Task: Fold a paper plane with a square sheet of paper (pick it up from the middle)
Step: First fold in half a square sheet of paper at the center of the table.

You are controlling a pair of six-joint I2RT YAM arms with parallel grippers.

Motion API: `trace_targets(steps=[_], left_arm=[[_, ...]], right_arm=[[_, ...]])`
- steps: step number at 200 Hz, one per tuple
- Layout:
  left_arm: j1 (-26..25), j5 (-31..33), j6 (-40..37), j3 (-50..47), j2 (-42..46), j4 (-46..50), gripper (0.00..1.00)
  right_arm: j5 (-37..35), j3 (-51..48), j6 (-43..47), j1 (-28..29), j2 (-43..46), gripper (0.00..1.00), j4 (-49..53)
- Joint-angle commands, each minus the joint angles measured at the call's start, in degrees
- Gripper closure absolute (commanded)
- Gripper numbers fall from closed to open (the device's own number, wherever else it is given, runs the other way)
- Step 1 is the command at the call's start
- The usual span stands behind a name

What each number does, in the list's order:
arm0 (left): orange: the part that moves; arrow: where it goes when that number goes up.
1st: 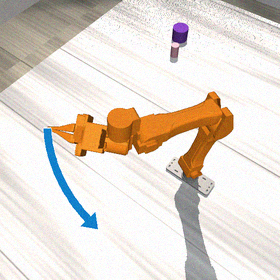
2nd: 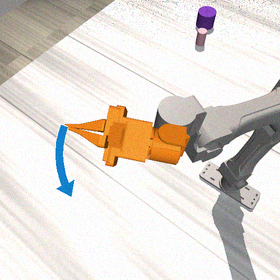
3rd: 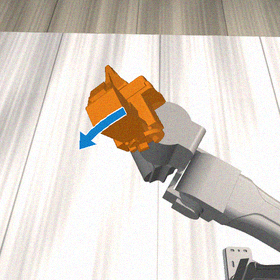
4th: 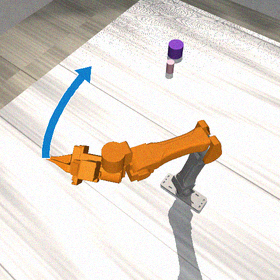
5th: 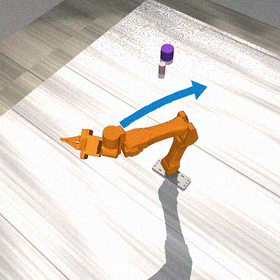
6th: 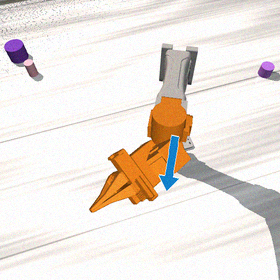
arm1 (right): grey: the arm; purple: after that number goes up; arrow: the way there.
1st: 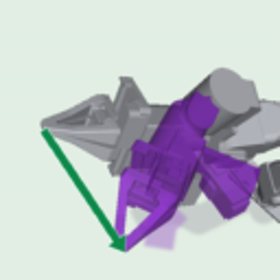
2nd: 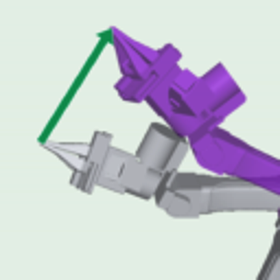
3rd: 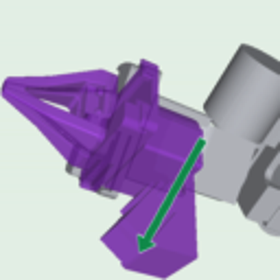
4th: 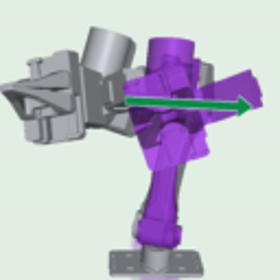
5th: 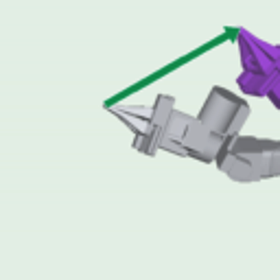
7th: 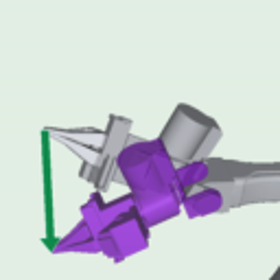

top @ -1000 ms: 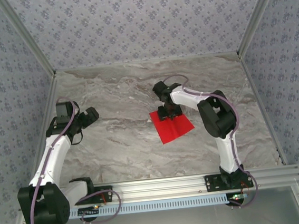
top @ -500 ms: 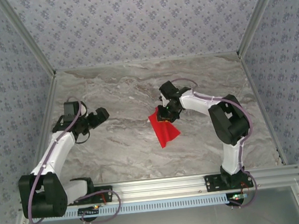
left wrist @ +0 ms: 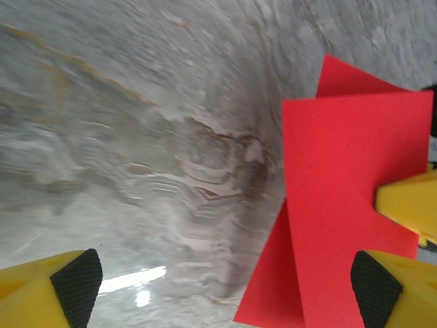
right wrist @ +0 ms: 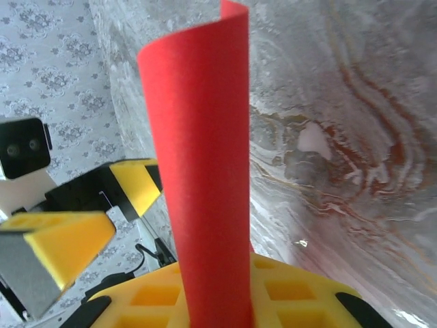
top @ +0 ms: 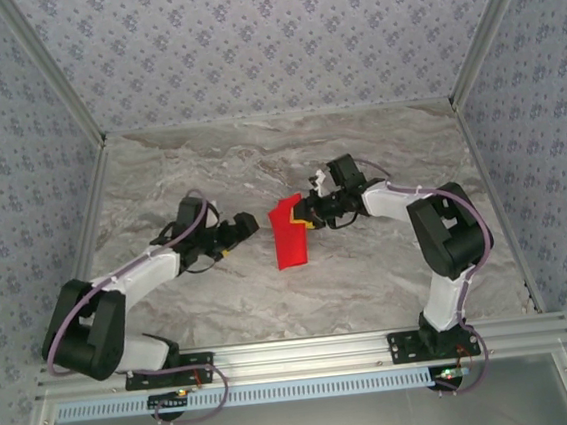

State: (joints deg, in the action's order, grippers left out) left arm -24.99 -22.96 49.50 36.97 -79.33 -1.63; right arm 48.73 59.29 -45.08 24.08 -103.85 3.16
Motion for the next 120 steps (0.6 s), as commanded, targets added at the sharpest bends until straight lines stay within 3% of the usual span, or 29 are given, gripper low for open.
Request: trace_targets(steps=[1, 40, 68, 120], left_arm=[[-2.22, 1.78, 6.05, 0.65, -1.97, -7.35, 0.05], [-7.37, 3.92, 9.06, 0.33, -2.48, -9.79, 0.06], [-10.91, 4.25, 11.7, -0.3, -3.45, -11.85, 0.09], [-12.98, -2.84, 19.7, -3.72, -9.71, -26.91, 0.22]], right_arm=[[0.35, -0.23, 5.58, -2.44, 1.11, 0.77, 4.99], [-4.1, 3.98, 14.39, -4.25, -3.38, 0.71, 13.82], [-6.4, 4.32, 16.04, -4.37, -4.49, 0.69, 15.26], [-3.5, 4.71, 15.74, -4.95, -5.95, 0.68, 13.81]])
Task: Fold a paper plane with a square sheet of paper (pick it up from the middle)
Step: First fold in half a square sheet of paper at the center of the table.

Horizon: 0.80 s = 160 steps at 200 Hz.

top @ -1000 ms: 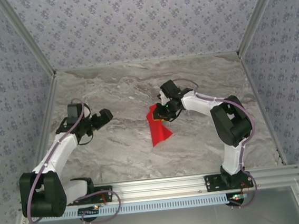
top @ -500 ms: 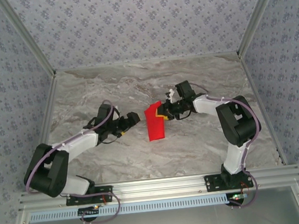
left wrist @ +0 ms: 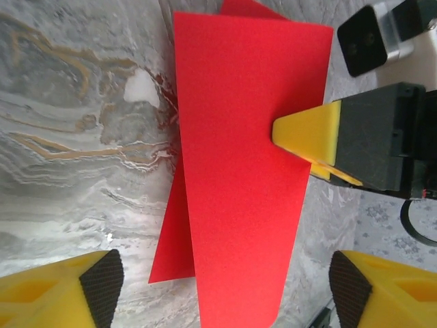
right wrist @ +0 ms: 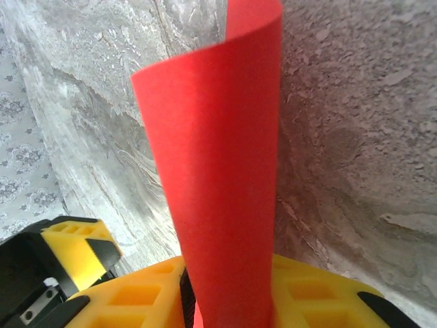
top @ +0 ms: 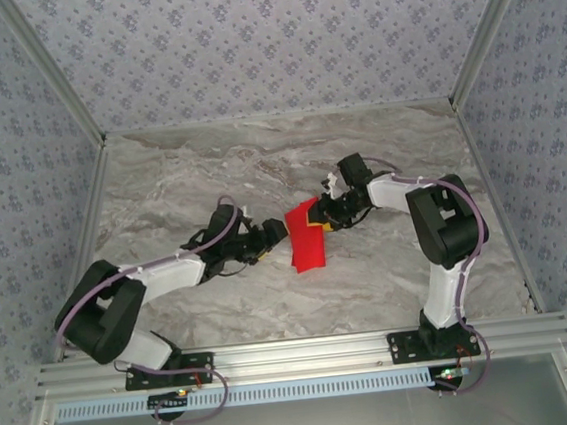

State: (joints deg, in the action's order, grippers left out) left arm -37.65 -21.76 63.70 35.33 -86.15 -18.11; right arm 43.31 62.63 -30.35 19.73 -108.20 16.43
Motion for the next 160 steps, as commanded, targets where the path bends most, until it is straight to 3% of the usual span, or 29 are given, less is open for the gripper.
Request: trace_targets(steps=[1, 35, 65, 160], left_arm=[[-0.32, -4.19, 5.66, -2.18, -3.06, -10.88, 0.22], [-0.41, -9.62, 10.98, -3.69, -9.7, -24.69, 0.24], [-0.2, -11.59, 12.4, -3.23, -14.35, -32.25, 0.34], [2.51, -11.42, 11.99, -4.87, -15.02, -35.82, 0.67]], right_arm=[[2.03, 1.4, 0.87, -0.63, -1.63, 0.68, 0.45], [6.94, 1.01, -2.05, -1.4, -2.73, 0.67, -4.03], [10.5, 1.54, -3.98, -1.44, -3.69, 0.67, -7.09], [12.1, 3.35, -4.99, 0.48, -5.04, 0.67, -5.77]])
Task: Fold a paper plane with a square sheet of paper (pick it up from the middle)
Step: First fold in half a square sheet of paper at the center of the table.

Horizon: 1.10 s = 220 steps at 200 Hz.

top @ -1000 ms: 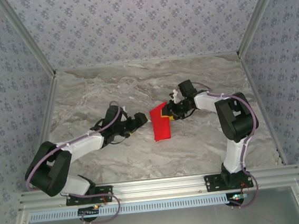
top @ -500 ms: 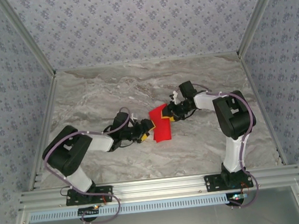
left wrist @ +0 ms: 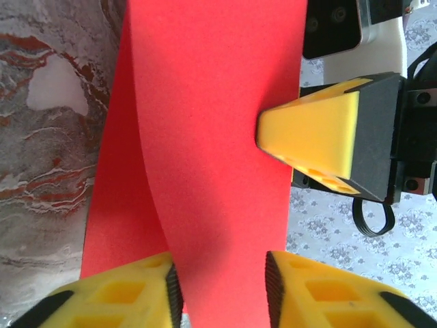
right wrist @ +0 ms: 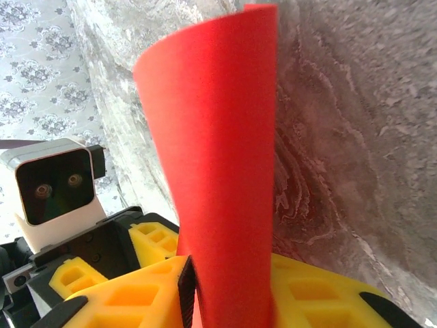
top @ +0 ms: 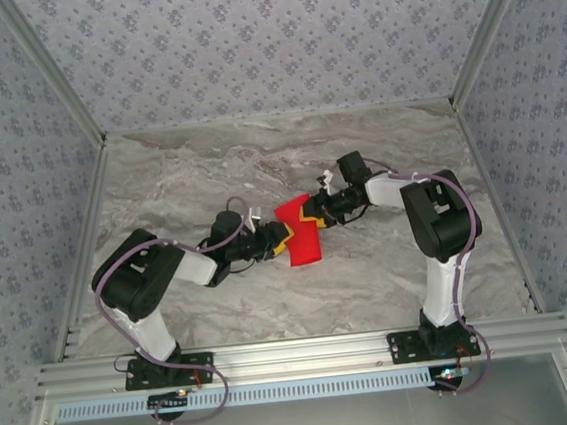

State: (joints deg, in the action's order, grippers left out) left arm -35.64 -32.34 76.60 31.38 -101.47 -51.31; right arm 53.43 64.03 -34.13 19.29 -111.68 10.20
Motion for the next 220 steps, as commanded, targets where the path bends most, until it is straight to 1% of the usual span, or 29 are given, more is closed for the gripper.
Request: trace_targets(steps=[1, 27, 43, 58, 77, 92, 115, 131, 145, 154, 170, 189, 204, 220], left_arm=[[0.54, -0.82, -0.96, -0.9, 0.31, -2.55, 0.68], [0.8, -0.79, -1.75, -0.68, 0.39, -1.5, 0.81], [1.0, -0.4, -2.94, -0.46, 0.84, 0.58, 0.88], [1.26, -0.53, -4.72, 0.07, 1.46, 3.47, 0.93], [1.45, -0.97, -8.55, 1.81, 3.03, 10.61, 0.97], [1.45, -1.48, -12.77, 3.98, 4.39, 17.16, 0.98], [1.45, -2.73, -19.1, 7.76, 6.16, 26.05, 1.0], [1.43, -3.73, -23.23, 10.8, 6.61, 31.45, 1.0], [1.45, -4.55, -26.53, 13.66, 6.34, 36.03, 1.0], [1.45, -5.19, -28.45, 15.47, 6.04, 38.74, 1.0], [1.43, -6.34, -31.39, 18.76, 4.97, 42.7, 1.0], [1.45, -6.54, -34.81, 23.87, 2.89, 48.87, 1.0], [1.45, -5.77, -36.89, 27.84, 0.4, 53.76, 1.0], [1.45, -4.33, -37.39, 30.83, -2.09, 56.6, 1.0]], right_arm=[[1.96, 1.92, -1.29, 0.92, -1.59, 0.67, 0.45], [1.92, 2.34, -1.24, 1.45, -1.79, 0.67, 0.78], [-0.33, 2.99, 0.69, 1.41, -1.45, 0.65, 3.5], [-4.03, 3.27, 3.1, 1.06, -0.38, 0.58, 6.89], [-9.68, 2.08, 4.59, 0.46, 2.62, 0.44, 8.74], [-14.33, -0.24, 4.13, 0.23, 5.91, 0.36, 7.95], [-22.22, -4.95, 1.8, 0.43, 11.98, 0.3, 6.17], [-27.5, -8.69, -0.29, 0.93, 16.45, 0.27, 4.59], [-30.94, -11.21, -1.48, 1.44, 20.05, 0.26, 3.96], [-33.02, -12.78, -3.95, 1.87, 21.96, 0.26, 3.71], [-35.52, -14.97, -5.63, 2.33, 24.68, 0.25, 3.38], [-36.86, -16.76, -7.27, 2.44, 26.77, 0.24, 3.09], [-36.45, -17.7, -8.17, 2.51, 27.15, 0.24, 1.83], [-35.54, -17.7, -9.0, 2.64, 26.29, 0.24, 0.55]])
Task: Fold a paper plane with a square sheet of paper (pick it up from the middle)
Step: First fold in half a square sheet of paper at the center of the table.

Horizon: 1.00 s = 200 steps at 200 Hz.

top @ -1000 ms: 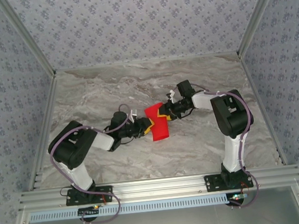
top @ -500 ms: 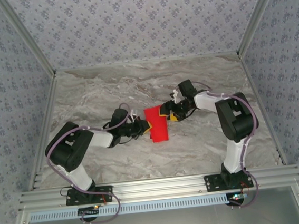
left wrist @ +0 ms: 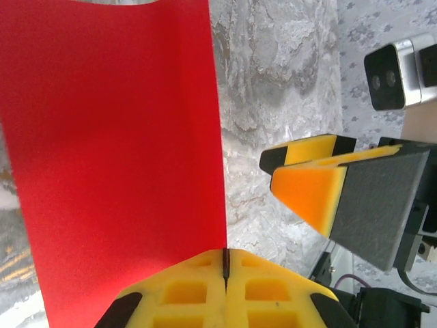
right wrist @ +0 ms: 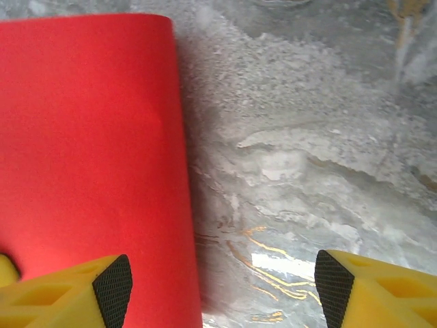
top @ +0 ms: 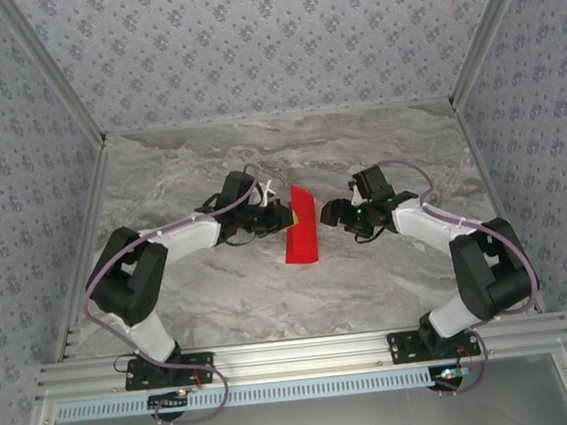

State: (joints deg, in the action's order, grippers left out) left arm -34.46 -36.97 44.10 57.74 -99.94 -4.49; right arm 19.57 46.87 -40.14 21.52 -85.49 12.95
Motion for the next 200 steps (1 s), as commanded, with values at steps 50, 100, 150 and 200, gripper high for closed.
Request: trace_targets(steps=[50, 100, 150, 200], left_arm=[[0.02, 5.51, -6.3, 9.46, -8.3, 17.21, 1.0], [-0.29, 9.72, -6.2, 8.81, -8.59, 18.89, 1.0], [-0.44, 9.61, -8.79, 10.7, -9.37, 19.6, 1.0], [-0.52, 9.64, -9.05, 11.08, -10.32, 19.61, 1.0]], right_arm=[[1.35, 3.07, -3.4, 2.91, -5.62, 0.28, -3.69], [1.91, 7.37, -2.62, 5.39, -11.73, 0.4, -2.24], [1.21, 9.64, -2.88, 6.3, -14.88, 0.52, -1.76], [0.49, 9.29, -3.01, 6.69, -16.02, 0.55, -1.17]])
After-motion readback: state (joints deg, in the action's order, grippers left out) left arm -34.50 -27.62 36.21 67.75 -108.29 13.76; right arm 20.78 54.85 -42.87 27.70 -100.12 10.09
